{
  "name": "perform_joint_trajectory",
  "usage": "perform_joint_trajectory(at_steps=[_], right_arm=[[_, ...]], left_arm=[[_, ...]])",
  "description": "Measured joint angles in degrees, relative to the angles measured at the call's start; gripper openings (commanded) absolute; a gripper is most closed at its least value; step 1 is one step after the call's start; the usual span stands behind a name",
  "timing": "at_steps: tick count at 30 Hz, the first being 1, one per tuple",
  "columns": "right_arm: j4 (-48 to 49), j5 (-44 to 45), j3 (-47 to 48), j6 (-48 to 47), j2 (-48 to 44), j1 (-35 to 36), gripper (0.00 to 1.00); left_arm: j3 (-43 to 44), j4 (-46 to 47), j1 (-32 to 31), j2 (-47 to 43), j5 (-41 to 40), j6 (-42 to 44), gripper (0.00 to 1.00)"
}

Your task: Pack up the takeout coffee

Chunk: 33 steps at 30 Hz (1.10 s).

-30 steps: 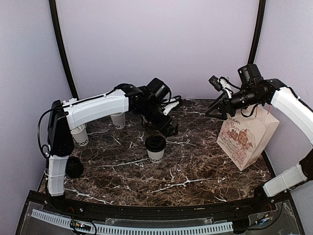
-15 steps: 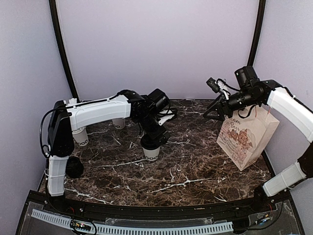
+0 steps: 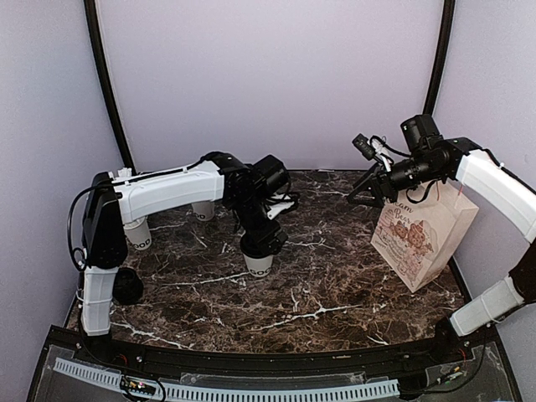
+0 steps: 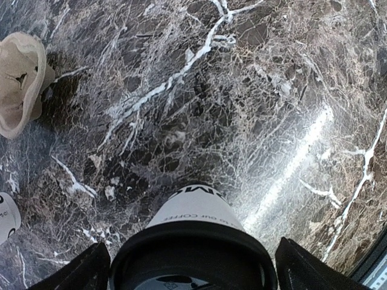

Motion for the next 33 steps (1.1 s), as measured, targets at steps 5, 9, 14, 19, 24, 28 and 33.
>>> perform_joint_trajectory(at_steps=[5, 9, 14, 19, 24, 28, 33], right_arm=[[0.0, -0.5, 0.0, 0.0, 0.1, 0.0, 0.72], [0.4, -0.6, -0.4, 0.0, 0.1, 0.0, 0.72], [0.4, -0.6, -1.3, 0.0, 0.1, 0.0, 0.72], [0.6, -0.7, -1.3, 0.0, 0.0, 0.0, 0.72], [0.9, -1.2, -1.3, 0.0, 0.0, 0.0, 0.72], [1.1, -1.7, -1.3, 0.0, 0.0, 0.0, 0.72], [1.4, -2.1, -1.3, 0.0, 0.0, 0.0, 0.72]], left_arm=[[0.3, -1.3, 0.7, 0.0, 0.0, -1.4, 0.85], [0.7, -2.8, 1.6, 0.0, 0.0, -2.9, 0.82], [-0.2, -3.8, 3.1, -0.7, -1.1, -4.3, 0.81], [-7.9, -4.8, 6.5, -6.3, -2.8, -5.8, 0.79], [-17.0, -5.4, 13.4, -14.0, -5.9, -7.5, 0.79], [-22.6, -5.5, 19.0, -18.7, -8.3, -8.5, 0.81], [-26.1, -5.2, 20.9, -20.2, -8.3, -9.0, 0.90]])
